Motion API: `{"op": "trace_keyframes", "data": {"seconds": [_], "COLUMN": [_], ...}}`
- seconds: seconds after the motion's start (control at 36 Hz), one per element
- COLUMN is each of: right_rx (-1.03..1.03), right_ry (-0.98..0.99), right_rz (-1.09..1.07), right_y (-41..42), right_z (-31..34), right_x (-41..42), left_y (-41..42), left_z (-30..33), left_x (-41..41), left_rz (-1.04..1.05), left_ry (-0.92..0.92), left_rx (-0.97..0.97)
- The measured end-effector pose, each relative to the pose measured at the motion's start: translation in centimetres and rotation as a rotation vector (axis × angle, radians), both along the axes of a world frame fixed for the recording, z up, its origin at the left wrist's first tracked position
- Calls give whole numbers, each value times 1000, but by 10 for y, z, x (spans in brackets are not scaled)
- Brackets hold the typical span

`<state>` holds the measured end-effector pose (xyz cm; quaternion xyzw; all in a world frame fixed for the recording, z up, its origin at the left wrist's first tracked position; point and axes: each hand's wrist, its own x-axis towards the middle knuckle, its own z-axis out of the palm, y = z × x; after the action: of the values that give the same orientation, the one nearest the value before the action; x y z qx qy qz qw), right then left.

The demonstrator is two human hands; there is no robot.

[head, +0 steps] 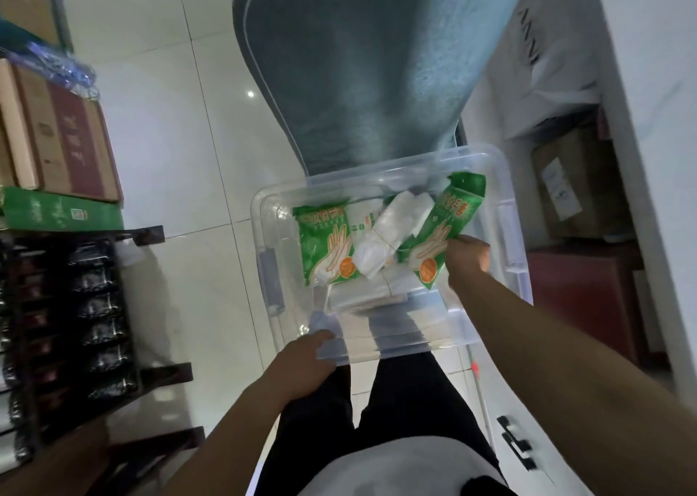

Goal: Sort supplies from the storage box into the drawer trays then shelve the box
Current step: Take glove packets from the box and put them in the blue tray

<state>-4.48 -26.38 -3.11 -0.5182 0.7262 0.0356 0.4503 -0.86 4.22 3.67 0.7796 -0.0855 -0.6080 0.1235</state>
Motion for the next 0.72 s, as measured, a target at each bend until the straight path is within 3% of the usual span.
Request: {"op": "trace_keyframes", "data": {"seconds": [0.17,0.28,0.39,0.47,0.56,0.72], "right_rx": [-36,26,250,496,613,550], "right_ry": [-130,-358,-618,-755,-796,-768], "right_rz": [221,330,381,475,495,497], "right_y": [19,38,47,42,35,39], "right_z": [66,116,163,190,203,205], "right_x": [-14,-21,-18,-12,-3,10], "left_y": [-14,-25,-32,-32,-26,-22], "left_z": [34,64,99,125,144,149], "left_x": [32,52,73,86,90,85], "left_rz": [253,448,624,729,827,890], "left_ry": [-90,-150,-161,-58,83,-40], "left_rx": [-132,-261,-379,-520,-685,-685]}}
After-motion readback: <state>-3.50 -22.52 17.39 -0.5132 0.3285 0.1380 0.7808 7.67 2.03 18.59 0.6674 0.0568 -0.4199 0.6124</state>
